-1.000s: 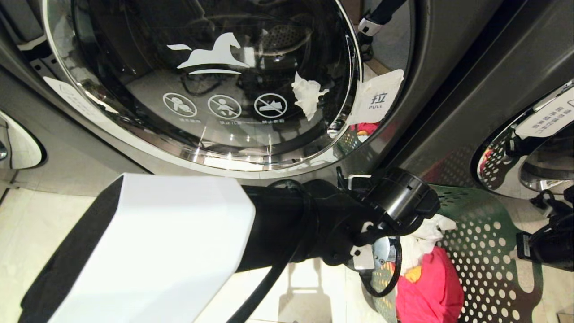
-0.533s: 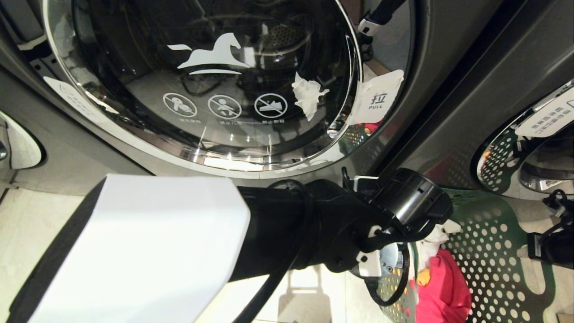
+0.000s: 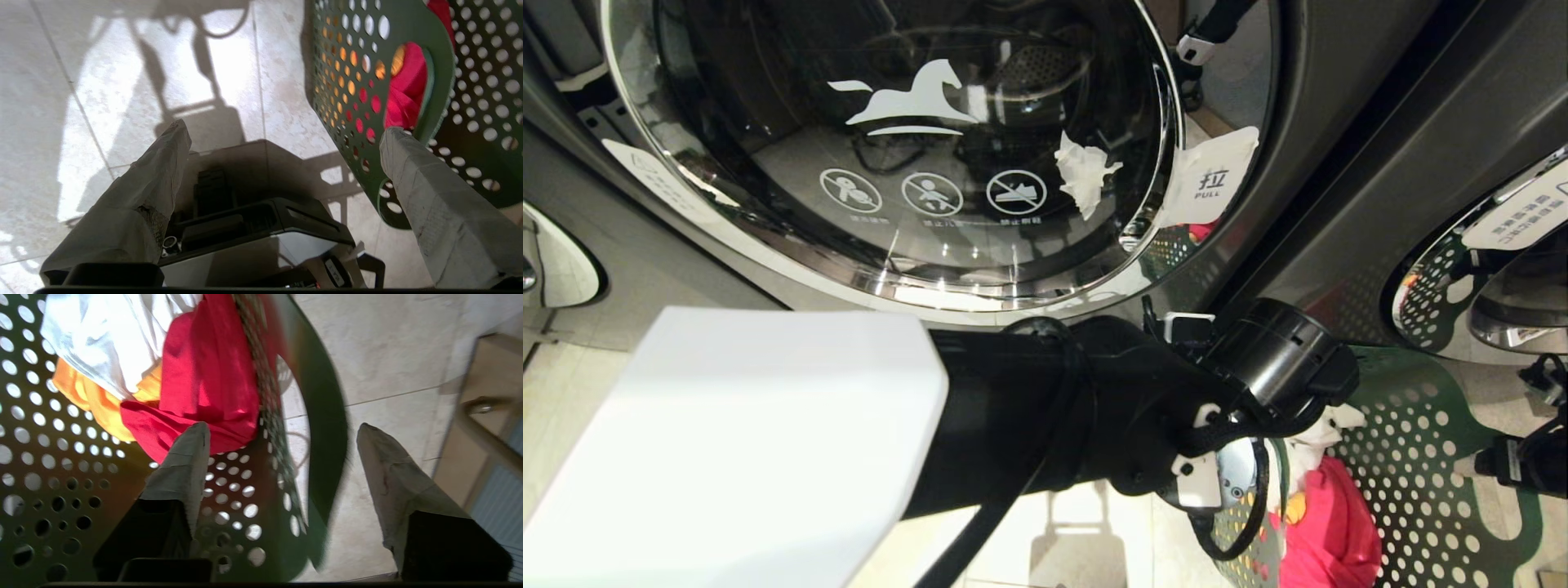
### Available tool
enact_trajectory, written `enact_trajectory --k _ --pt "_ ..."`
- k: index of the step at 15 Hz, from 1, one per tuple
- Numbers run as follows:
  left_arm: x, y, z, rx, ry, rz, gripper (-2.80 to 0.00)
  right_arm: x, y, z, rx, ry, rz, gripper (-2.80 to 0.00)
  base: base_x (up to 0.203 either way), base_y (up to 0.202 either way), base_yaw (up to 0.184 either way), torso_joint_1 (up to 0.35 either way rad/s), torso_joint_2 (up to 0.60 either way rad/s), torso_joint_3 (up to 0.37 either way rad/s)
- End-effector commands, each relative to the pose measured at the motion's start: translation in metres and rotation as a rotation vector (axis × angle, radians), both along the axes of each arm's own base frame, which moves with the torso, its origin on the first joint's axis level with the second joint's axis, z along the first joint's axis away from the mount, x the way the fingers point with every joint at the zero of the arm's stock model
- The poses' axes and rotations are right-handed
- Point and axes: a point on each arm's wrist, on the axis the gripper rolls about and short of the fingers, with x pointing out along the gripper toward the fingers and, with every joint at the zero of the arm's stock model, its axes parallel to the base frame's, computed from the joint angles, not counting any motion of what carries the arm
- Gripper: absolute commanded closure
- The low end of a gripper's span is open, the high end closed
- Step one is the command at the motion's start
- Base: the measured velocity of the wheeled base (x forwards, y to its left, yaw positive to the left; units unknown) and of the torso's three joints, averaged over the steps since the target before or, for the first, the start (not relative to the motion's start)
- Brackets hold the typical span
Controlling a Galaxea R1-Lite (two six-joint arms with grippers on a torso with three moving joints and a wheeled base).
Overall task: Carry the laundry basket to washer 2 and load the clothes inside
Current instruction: Pick up the clothes basket and put it beside the washing machine
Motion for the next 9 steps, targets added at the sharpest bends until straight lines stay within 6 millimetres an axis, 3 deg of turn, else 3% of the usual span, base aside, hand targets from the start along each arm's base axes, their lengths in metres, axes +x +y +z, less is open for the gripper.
enact_trajectory --k 1,6,9 --pt "-0.001 0.007 0.012 -0.015 -0.028 0.037 -2.80 -0.016 0.005 0.018 -0.049 -0.047 0.006 -2.80 0.000 0.000 0.000 0.000 0.00 0.000" --pt "-0.010 0.039 0.047 -0.026 -0.121 0.175 -2.80 -0.057 0.029 0.072 -0.165 -0.249 0.031 -2.80 0.000 0.000 0.000 0.000 0.00 0.000" --pt "-0.021 0.063 0.075 -0.067 -0.128 0.198 -2.80 -0.079 0.046 0.088 -0.162 -0.357 0.085 -2.80 0.000 0.000 0.000 0.000 0.00 0.000"
